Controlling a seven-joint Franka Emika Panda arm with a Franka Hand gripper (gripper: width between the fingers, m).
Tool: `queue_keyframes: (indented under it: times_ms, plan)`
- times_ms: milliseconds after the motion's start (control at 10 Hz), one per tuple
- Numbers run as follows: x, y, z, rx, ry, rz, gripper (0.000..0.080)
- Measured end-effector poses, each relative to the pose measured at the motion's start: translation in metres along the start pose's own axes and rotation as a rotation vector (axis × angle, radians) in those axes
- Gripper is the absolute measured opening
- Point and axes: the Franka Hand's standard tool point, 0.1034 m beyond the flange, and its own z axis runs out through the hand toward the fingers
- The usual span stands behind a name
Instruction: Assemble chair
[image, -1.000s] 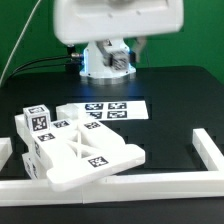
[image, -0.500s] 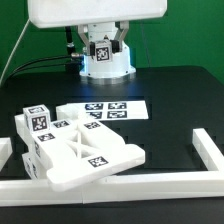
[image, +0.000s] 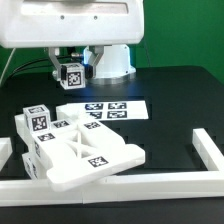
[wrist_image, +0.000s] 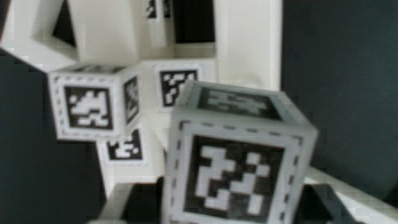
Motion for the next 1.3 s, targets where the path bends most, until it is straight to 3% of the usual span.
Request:
queue_keyframes:
  times_ms: [100, 400, 500, 900, 1300]
  plan:
    - [-0.003, -0.006, -0.004, 0.022, -0.020, 0.031, 0.0284]
    - [-0.003, -0.005, 0.000, 0.017, -0.023, 0.036, 0.0284]
    - [-0.002, -0.011, 0.008, 0.021, -0.034, 0.034, 0.0284]
    - [-0.004, -0.007, 0.031, -0.002, -0.035, 0.034, 0.0284]
    - [-0.005, -0.013, 0.037, 0.004, -0.045, 0.041, 0.0284]
